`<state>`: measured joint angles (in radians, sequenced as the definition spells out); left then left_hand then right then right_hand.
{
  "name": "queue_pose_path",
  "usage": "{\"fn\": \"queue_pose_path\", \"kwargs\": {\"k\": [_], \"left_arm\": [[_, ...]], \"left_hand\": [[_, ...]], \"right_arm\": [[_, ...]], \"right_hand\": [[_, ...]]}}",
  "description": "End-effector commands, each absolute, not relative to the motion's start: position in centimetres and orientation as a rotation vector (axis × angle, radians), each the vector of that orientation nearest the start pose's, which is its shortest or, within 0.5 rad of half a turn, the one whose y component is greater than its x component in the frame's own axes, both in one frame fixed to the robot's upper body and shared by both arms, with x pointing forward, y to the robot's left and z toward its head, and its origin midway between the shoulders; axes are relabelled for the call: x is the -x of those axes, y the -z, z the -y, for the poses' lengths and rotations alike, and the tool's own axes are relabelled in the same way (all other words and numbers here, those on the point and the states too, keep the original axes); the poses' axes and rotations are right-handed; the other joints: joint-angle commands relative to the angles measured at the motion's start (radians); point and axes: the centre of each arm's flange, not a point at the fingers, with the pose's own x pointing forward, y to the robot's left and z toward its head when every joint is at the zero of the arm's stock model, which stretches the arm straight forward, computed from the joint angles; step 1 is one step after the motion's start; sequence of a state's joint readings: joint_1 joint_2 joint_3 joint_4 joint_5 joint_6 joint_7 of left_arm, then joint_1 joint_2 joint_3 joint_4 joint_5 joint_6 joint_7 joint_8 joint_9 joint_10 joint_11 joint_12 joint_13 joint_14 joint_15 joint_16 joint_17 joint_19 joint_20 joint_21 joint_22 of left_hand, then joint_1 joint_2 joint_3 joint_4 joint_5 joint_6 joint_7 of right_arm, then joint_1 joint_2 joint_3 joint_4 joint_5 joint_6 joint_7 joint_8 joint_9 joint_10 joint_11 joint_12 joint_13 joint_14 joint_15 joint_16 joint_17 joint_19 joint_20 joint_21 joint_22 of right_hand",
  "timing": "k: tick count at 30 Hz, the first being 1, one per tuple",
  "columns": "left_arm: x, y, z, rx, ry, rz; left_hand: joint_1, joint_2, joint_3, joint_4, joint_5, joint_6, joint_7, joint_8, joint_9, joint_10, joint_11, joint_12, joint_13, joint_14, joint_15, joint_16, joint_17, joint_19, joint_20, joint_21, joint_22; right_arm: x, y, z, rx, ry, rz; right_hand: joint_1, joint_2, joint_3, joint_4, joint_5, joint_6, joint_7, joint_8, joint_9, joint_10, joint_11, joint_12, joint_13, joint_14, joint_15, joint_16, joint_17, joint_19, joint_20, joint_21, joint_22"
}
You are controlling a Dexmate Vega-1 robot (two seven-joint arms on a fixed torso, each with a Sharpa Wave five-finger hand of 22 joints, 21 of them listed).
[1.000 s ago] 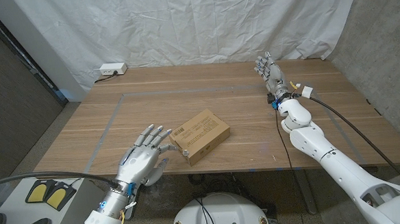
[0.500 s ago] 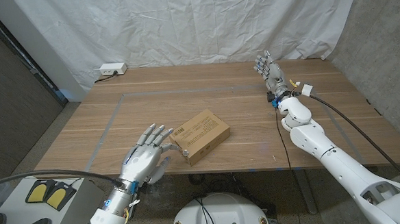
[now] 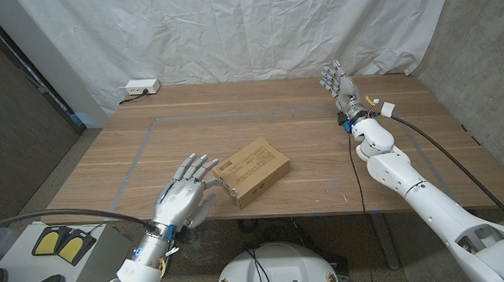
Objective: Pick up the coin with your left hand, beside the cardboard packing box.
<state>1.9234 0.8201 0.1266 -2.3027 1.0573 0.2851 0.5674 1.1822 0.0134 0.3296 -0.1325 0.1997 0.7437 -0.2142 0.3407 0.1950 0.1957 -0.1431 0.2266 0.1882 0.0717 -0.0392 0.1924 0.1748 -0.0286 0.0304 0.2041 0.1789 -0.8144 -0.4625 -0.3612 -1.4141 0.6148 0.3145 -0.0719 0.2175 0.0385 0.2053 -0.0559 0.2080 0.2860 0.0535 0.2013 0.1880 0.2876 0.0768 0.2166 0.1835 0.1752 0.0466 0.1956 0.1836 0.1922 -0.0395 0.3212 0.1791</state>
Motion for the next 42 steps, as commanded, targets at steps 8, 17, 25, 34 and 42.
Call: {"fn": "queue_pose_path", "kwargs": {"k": [8,17,25,34,42], "left_arm": [[-37.1,16.1,-23.7,-1.489,-0.303,0.841],[-37.8,16.9,-23.4,-1.454,-0.280,0.838],[-37.9,17.6,-23.5,-1.424,-0.283,0.838],[-37.5,18.1,-23.0,-1.436,-0.273,0.827],[-36.9,17.9,-22.3,-1.488,-0.267,0.822]], "left_hand": [[0.007,0.008,-0.006,0.000,-0.002,0.031,-0.001,0.010,0.001,0.024,0.000,0.001,0.004,0.022,-0.108,0.004,0.002,0.007,0.007,0.007,0.005],[0.007,0.007,-0.008,0.000,-0.002,0.047,0.002,0.010,0.000,0.031,-0.002,0.001,0.004,0.027,-0.112,0.004,0.004,0.008,0.005,0.007,0.005],[0.009,0.004,-0.010,-0.001,-0.001,0.046,0.001,0.006,0.000,0.030,-0.003,-0.003,0.004,0.028,-0.109,0.002,0.005,0.007,0.006,0.006,0.005],[0.009,0.000,-0.012,-0.002,0.000,0.047,-0.001,0.001,-0.001,0.026,-0.002,-0.007,0.004,0.027,-0.108,0.001,0.006,0.007,0.006,0.006,0.005],[0.010,0.001,-0.013,-0.001,0.001,0.047,0.000,-0.002,-0.001,0.026,-0.001,-0.008,0.005,0.026,-0.105,0.000,0.007,0.006,0.009,0.005,0.005]], "right_arm": [[-63.7,-2.3,26.3,-0.097,-0.180,0.725],[-63.3,-2.6,26.3,-0.098,-0.174,0.734],[-62.9,-3.0,26.3,-0.093,-0.172,0.746],[-62.8,-3.1,26.2,-0.093,-0.180,0.754],[-62.3,-3.2,26.4,-0.096,-0.197,0.768]], "right_hand": [[-0.008,0.002,-0.003,-0.002,0.003,0.008,-0.002,0.000,0.005,0.008,0.003,0.004,0.003,0.006,-0.002,-0.003,0.003,0.006,-0.007,-0.004,0.003],[-0.008,0.002,-0.003,-0.003,0.003,0.008,-0.002,0.000,0.005,0.010,0.003,0.004,0.003,0.007,-0.002,-0.003,0.003,0.007,-0.007,-0.006,0.004],[-0.008,0.002,-0.004,-0.003,0.003,0.008,-0.003,0.000,0.005,0.009,0.001,0.004,0.003,0.007,-0.002,-0.003,0.003,0.008,-0.006,-0.008,0.004],[-0.009,0.002,-0.005,-0.003,0.003,0.008,-0.003,0.000,0.005,0.009,0.002,0.003,0.003,0.007,-0.002,-0.003,0.003,0.008,-0.006,-0.011,0.004],[-0.009,0.002,-0.005,-0.003,0.003,0.009,-0.003,0.000,0.005,0.011,0.003,0.003,0.003,0.007,-0.003,-0.004,0.003,0.009,-0.006,-0.013,0.004]]}}
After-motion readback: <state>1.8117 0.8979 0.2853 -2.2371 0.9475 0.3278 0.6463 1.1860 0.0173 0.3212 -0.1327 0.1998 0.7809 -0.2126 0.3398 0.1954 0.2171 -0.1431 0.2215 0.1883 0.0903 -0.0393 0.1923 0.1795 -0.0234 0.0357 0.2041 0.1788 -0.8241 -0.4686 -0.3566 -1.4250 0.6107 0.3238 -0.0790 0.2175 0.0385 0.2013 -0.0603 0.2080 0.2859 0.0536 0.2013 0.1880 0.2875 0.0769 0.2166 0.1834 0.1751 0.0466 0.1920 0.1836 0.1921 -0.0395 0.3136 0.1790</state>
